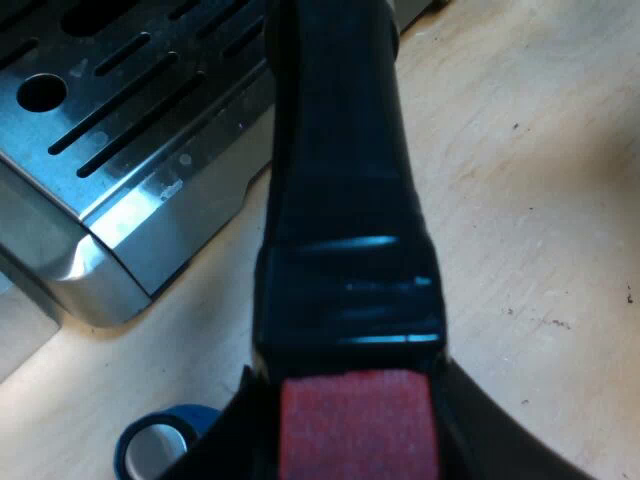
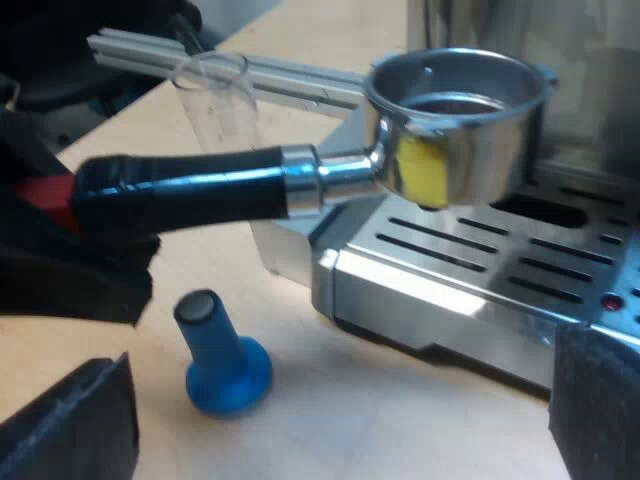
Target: Put the handle in the coffee machine
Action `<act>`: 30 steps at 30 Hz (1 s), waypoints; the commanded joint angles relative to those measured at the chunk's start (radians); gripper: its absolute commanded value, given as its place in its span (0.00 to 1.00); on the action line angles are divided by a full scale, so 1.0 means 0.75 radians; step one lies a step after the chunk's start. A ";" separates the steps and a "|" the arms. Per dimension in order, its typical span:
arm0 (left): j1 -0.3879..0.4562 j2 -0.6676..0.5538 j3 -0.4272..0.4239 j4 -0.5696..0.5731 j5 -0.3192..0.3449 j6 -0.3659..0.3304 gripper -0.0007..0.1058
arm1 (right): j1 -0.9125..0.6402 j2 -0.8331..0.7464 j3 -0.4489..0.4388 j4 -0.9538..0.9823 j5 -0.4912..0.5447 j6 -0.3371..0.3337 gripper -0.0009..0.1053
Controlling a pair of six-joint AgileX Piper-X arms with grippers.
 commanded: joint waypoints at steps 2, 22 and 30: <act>-0.002 -0.016 -0.014 -0.055 0.059 0.002 0.01 | 0.001 0.045 -0.001 -0.117 0.065 -0.018 0.80; -0.002 -0.016 -0.014 -0.055 0.059 0.002 0.01 | 0.001 0.193 -0.001 -0.398 0.077 -0.149 0.80; -0.002 -0.016 -0.014 -0.055 0.059 0.002 0.01 | 0.001 0.311 -0.001 -0.591 0.110 -0.171 0.80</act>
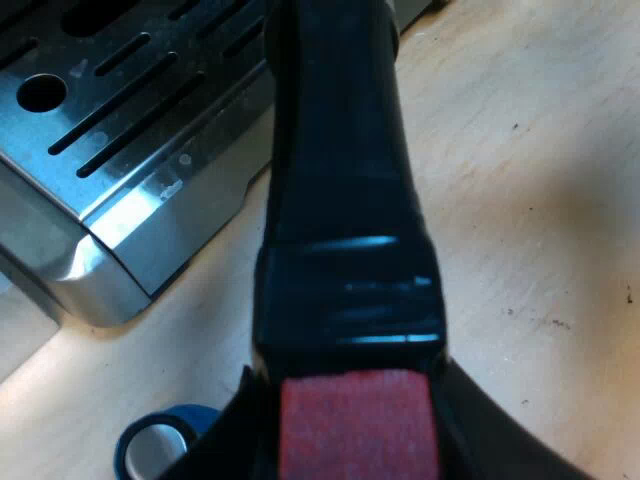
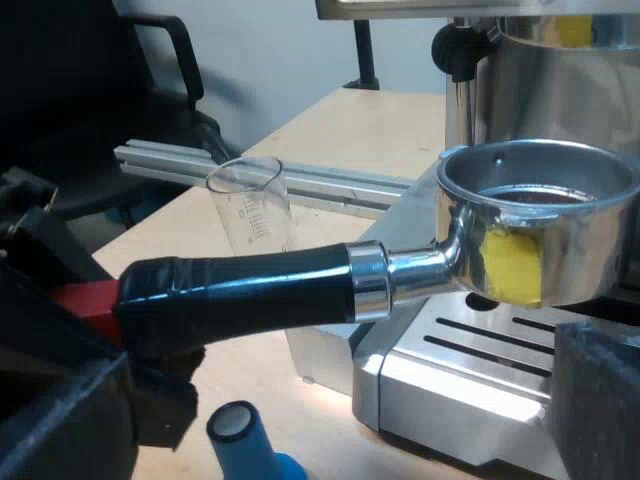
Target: Put the handle in the coffee machine
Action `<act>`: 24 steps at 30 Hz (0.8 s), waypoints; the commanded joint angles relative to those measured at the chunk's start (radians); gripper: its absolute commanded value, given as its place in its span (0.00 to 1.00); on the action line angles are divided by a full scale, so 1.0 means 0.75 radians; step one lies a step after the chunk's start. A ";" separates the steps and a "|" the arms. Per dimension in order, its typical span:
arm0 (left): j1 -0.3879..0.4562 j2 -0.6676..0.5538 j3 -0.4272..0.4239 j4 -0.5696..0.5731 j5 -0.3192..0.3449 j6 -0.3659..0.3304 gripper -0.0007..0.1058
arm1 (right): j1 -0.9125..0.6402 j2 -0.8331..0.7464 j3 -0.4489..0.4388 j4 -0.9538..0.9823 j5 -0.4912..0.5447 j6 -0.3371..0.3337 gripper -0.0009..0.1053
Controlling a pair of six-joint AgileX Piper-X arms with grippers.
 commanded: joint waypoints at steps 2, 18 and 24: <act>-0.002 -0.016 -0.014 -0.055 0.059 0.002 0.01 | 0.001 0.030 -0.001 -0.043 0.059 -0.017 0.80; -0.002 -0.016 -0.014 -0.057 0.055 0.002 0.01 | 0.001 0.150 -0.001 -0.205 0.167 -0.141 0.80; -0.002 -0.016 -0.014 -0.091 0.051 0.002 0.01 | 0.001 0.150 -0.001 -0.205 0.222 -0.141 0.80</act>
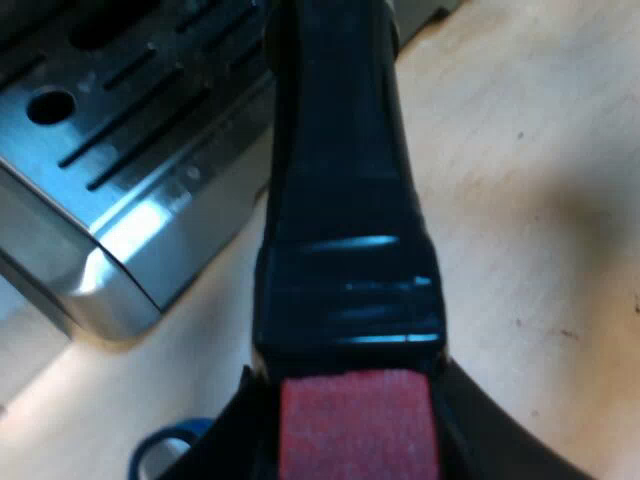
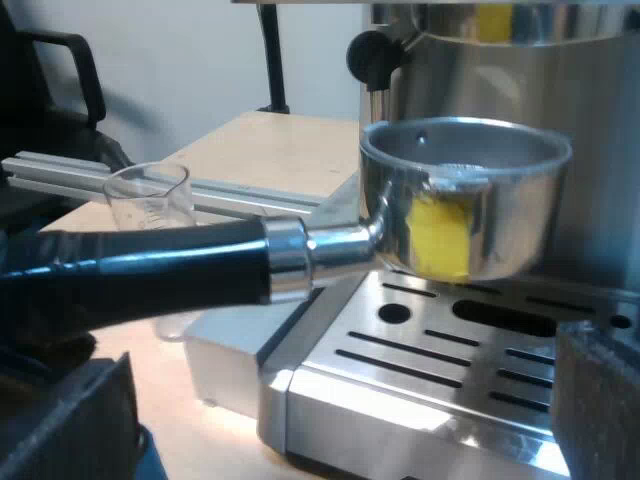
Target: Put the handle in the coffee machine
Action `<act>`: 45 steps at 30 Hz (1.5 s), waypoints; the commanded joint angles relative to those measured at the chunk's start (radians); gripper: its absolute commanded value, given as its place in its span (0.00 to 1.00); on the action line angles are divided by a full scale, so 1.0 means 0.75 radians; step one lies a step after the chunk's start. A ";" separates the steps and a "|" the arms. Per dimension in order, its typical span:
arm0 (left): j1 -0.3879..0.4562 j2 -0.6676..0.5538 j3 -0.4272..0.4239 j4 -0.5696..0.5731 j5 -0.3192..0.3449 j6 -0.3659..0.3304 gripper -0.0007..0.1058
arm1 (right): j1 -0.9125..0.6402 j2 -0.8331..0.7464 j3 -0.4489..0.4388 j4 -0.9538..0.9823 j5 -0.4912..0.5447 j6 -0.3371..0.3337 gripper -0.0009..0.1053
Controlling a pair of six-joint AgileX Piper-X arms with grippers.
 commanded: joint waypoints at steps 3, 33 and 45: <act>-0.002 -0.016 -0.015 -0.084 0.051 0.002 0.01 | 0.001 0.000 -0.001 -0.017 0.041 -0.016 0.80; 0.200 0.193 -0.015 -0.047 0.251 0.365 0.01 | -0.013 0.000 -0.001 -0.008 0.088 -0.026 0.80; 0.203 0.315 -0.017 -0.054 0.334 0.435 0.01 | -0.022 0.013 -0.005 0.002 -0.005 -0.026 0.80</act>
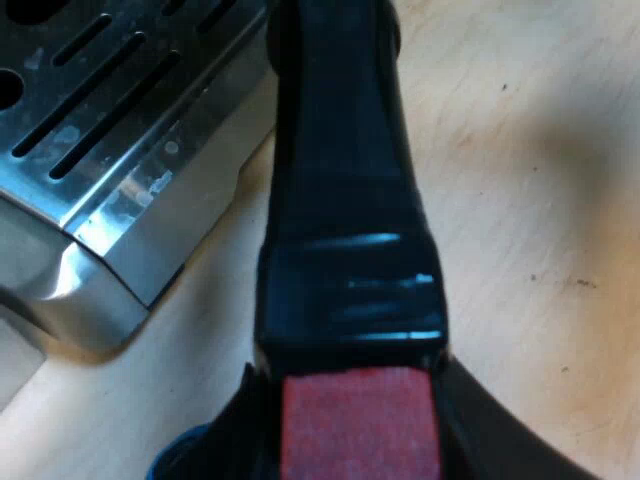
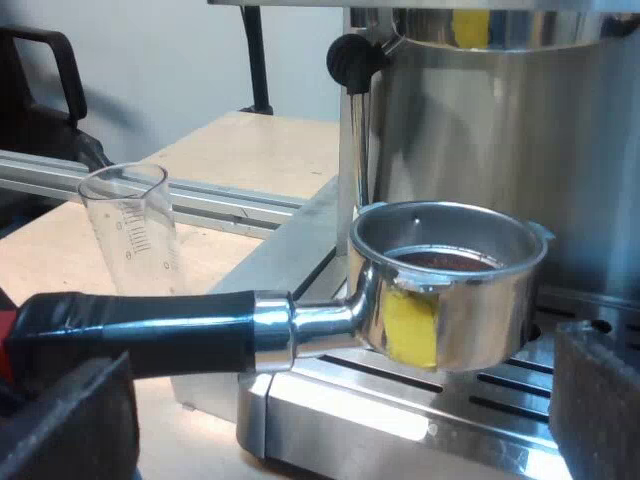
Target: Put the handle in the coffee machine
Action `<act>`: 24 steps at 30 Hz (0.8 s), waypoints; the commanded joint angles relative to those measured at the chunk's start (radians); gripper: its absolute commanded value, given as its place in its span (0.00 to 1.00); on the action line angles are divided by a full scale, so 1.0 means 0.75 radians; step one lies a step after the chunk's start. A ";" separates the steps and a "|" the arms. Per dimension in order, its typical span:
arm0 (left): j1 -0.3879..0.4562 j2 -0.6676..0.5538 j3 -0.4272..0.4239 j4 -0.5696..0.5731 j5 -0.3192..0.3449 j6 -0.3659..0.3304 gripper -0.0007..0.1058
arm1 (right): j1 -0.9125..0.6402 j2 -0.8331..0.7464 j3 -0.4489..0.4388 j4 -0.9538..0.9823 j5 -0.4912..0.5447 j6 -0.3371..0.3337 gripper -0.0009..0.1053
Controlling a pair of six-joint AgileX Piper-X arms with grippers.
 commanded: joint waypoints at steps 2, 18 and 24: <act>0.000 0.010 -0.023 -0.027 0.081 0.018 0.01 | -0.005 0.037 -0.021 -0.001 0.009 -0.004 0.80; 0.125 0.244 -0.200 0.037 0.087 0.214 0.01 | -0.003 0.258 -0.179 -0.043 0.297 0.116 0.80; 0.132 0.350 -0.286 0.063 0.112 0.295 0.01 | -0.003 0.358 -0.271 -0.046 0.402 0.116 0.80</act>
